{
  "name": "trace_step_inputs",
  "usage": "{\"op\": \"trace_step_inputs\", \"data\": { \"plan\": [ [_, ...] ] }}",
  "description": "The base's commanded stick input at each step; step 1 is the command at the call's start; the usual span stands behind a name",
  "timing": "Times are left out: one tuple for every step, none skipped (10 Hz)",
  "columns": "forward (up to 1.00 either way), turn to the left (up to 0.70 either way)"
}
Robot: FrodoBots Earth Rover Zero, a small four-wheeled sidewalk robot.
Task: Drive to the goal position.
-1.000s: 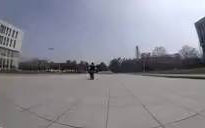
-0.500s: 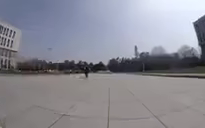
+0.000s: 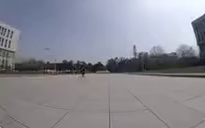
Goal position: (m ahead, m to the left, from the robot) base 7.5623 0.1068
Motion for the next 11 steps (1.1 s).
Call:
{"op": "trace_step_inputs", "data": {
  "plan": [
    [1.0, 0.0],
    [1.0, 0.0],
    [1.0, 0.0],
    [1.0, 0.0],
    [1.0, 0.0],
    [1.0, 0.0],
    [1.0, 0.0],
    [1.0, 0.0],
    [1.0, 0.0],
    [1.0, 0.0],
    [1.0, 0.0]
  ]
}}
